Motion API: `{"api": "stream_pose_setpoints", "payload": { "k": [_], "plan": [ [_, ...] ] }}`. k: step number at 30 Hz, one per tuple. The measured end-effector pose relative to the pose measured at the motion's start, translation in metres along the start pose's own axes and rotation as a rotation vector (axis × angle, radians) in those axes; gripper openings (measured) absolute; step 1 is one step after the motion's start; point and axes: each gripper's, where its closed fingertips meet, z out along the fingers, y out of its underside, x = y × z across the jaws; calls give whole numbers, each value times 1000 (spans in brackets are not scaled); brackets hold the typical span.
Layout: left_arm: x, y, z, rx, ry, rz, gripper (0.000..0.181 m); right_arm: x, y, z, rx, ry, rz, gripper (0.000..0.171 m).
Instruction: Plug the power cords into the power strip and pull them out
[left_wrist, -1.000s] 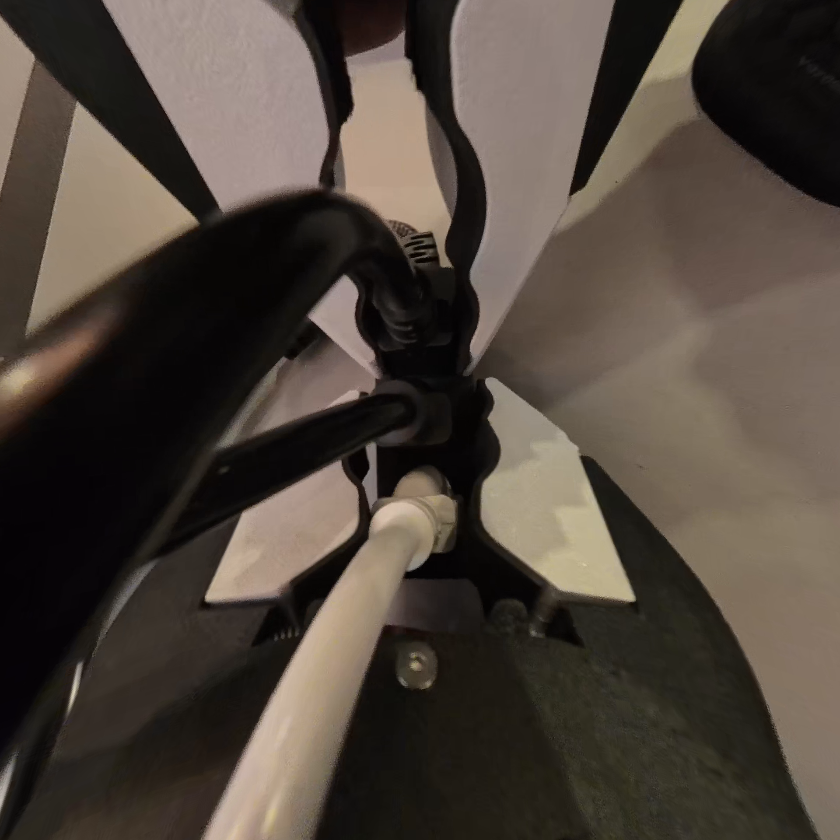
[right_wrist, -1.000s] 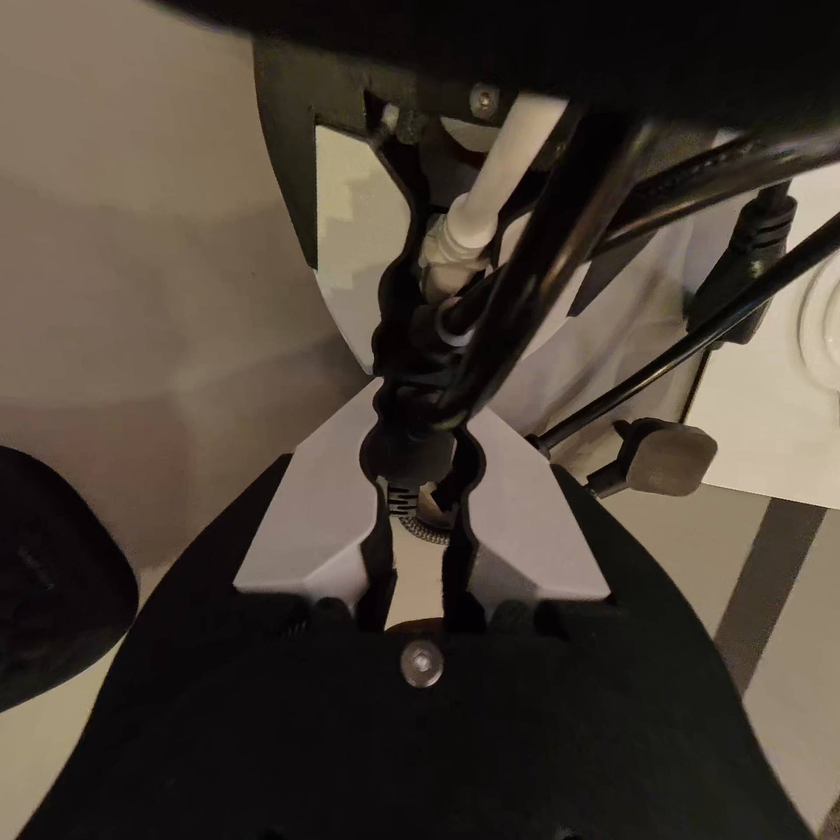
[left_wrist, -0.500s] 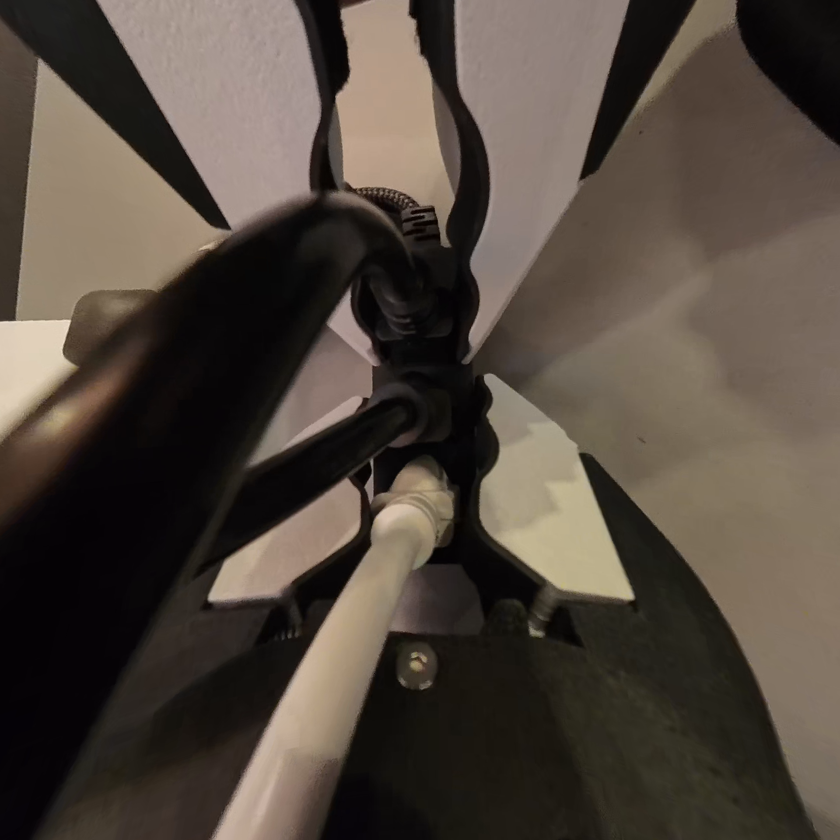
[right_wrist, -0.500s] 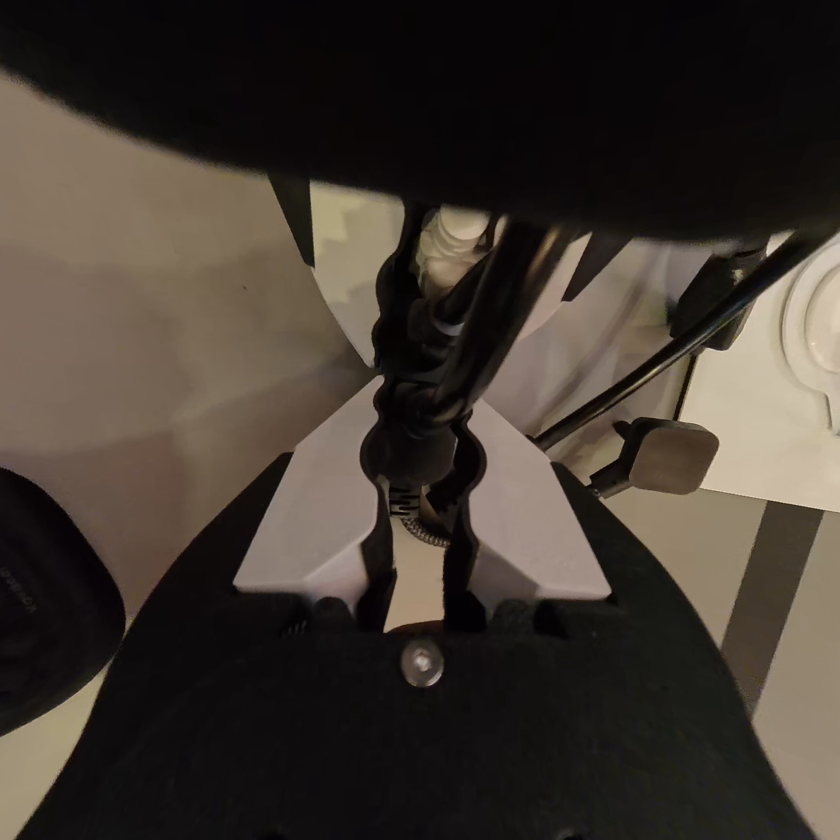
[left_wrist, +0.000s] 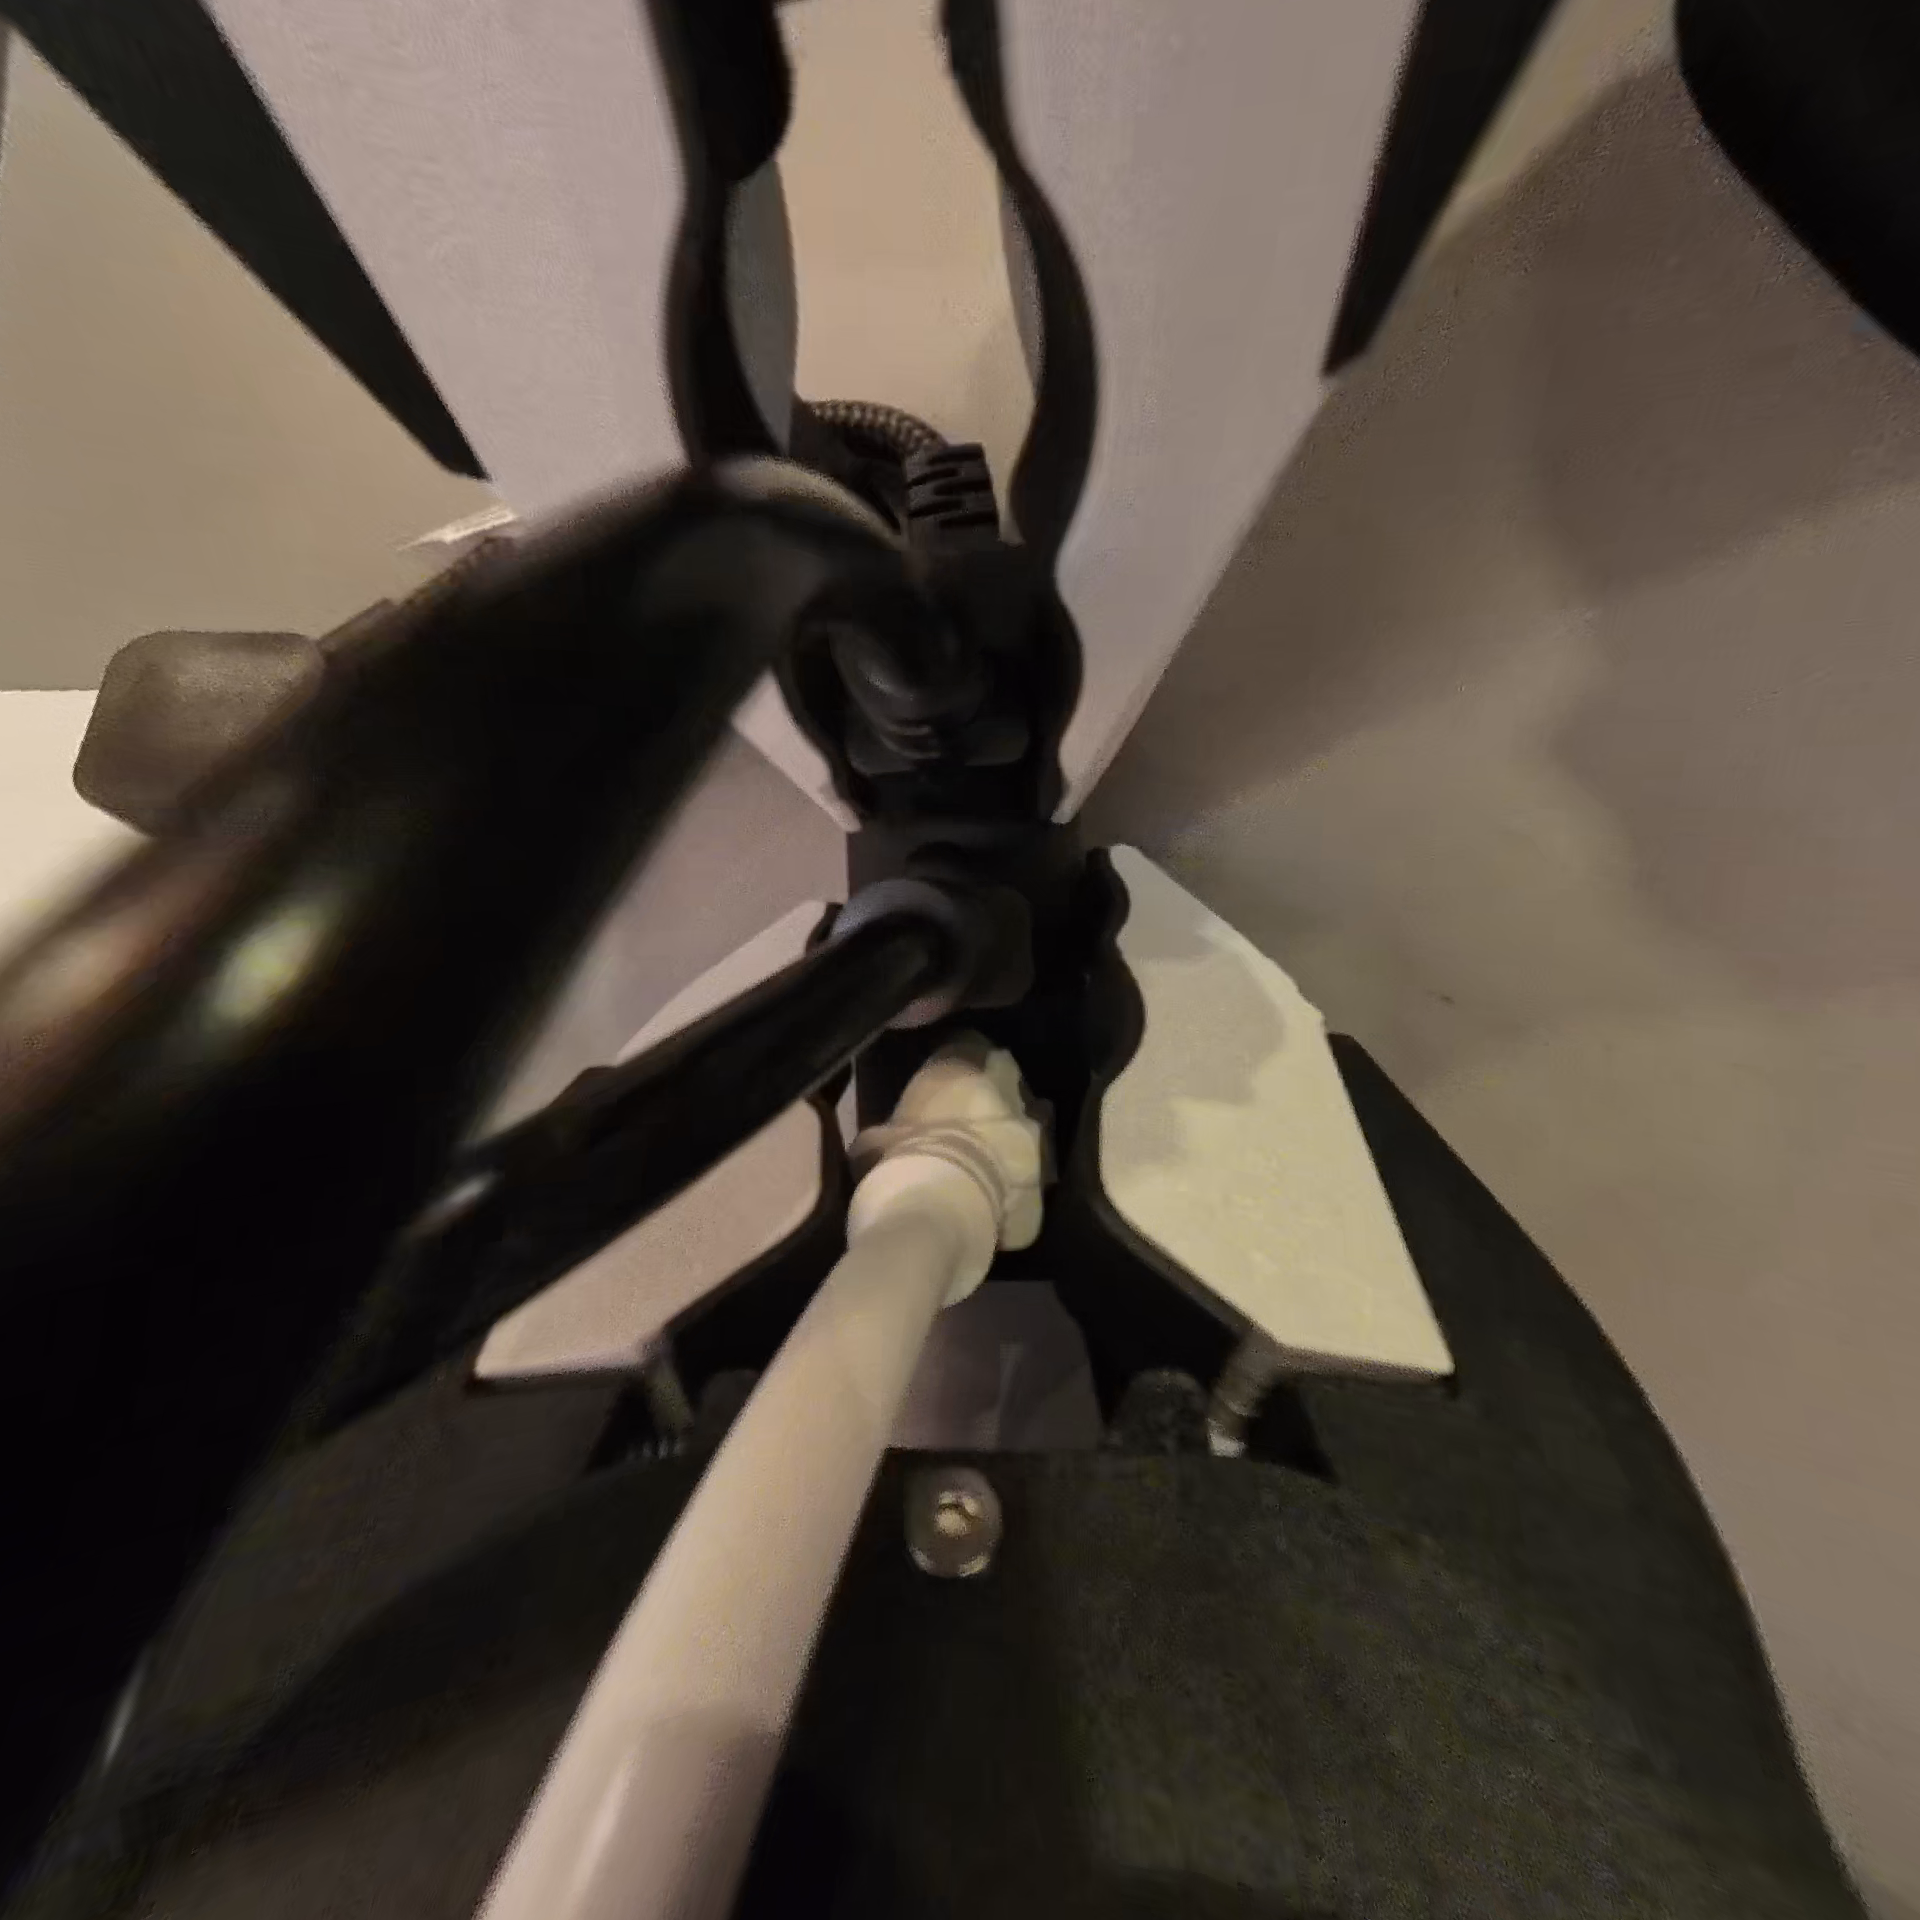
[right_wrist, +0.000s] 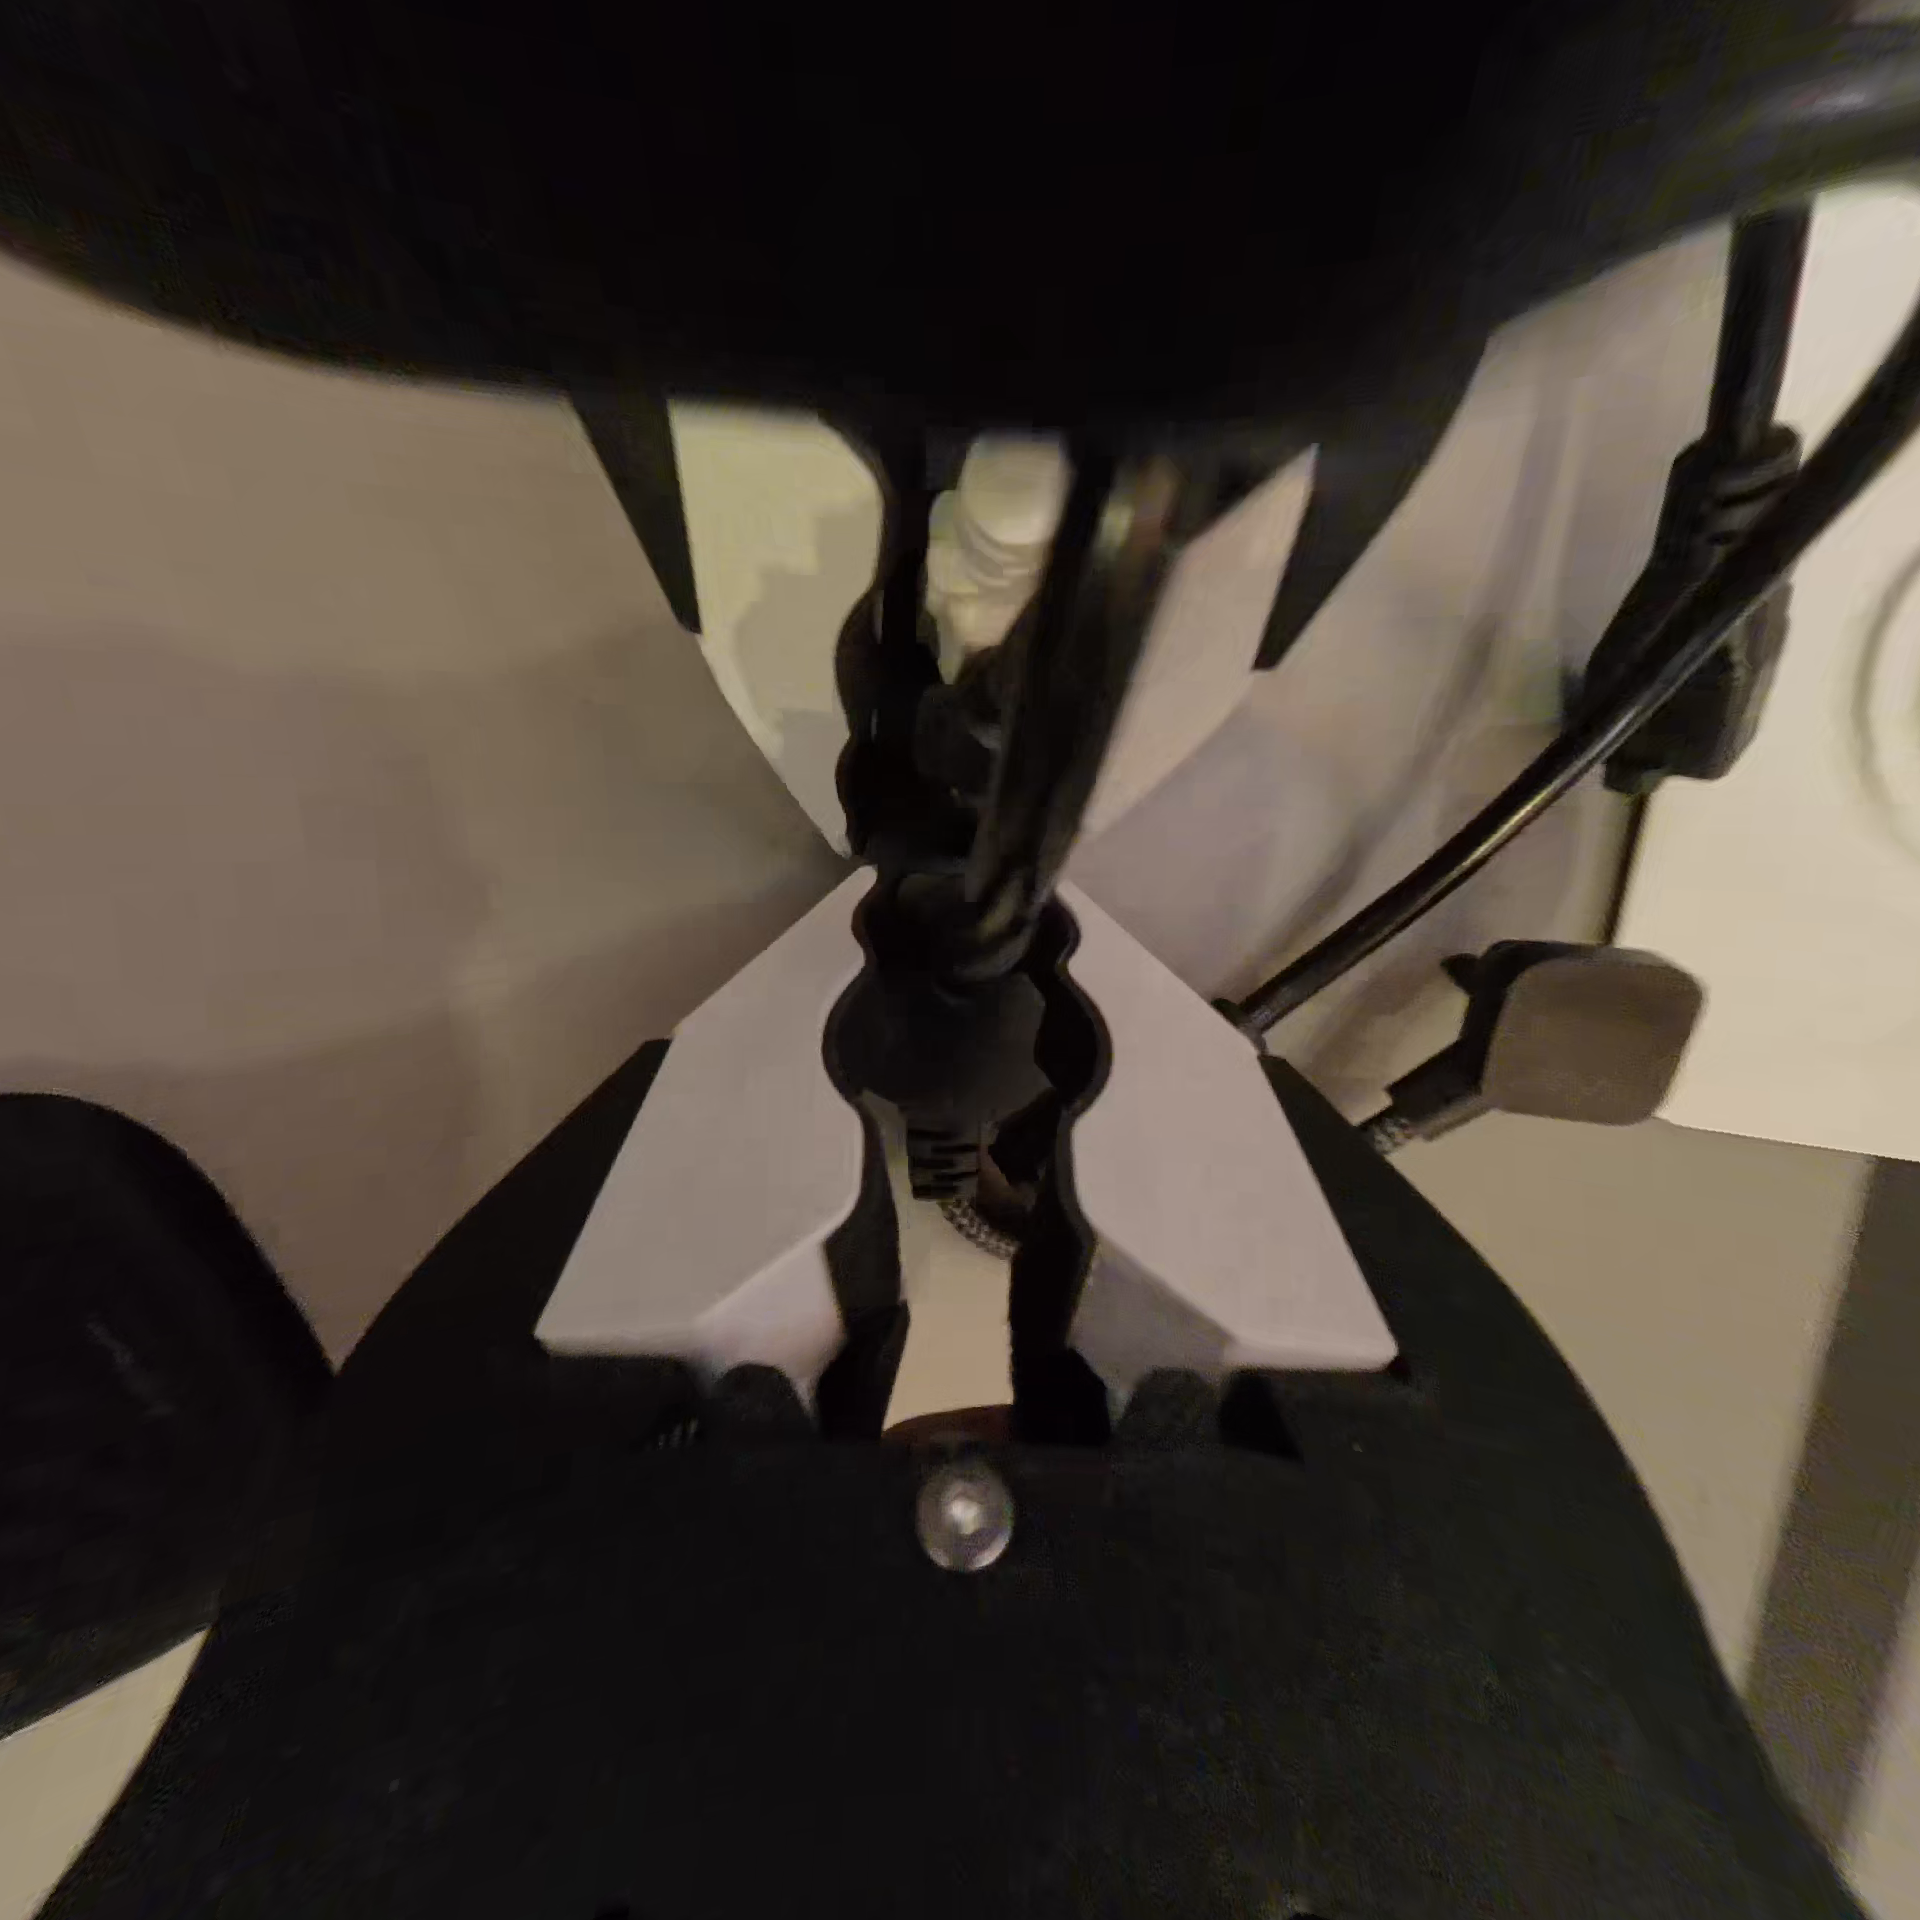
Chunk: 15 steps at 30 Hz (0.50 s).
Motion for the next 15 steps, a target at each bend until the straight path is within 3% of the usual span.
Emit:
{"api": "stream_pose_setpoints", "payload": {
  "k": [7,9,15],
  "plan": [
    [-1,0,0,21,12,-12,52,2,-3,-2,175,-200,215,23],
    [0,0,0,18,5,-5,52,2,-4,-2,183,-152,196,22],
    [2,-1,0,16,-5,41,51,-2,-1,-3,-40,164,-137,21]
  ]
}}
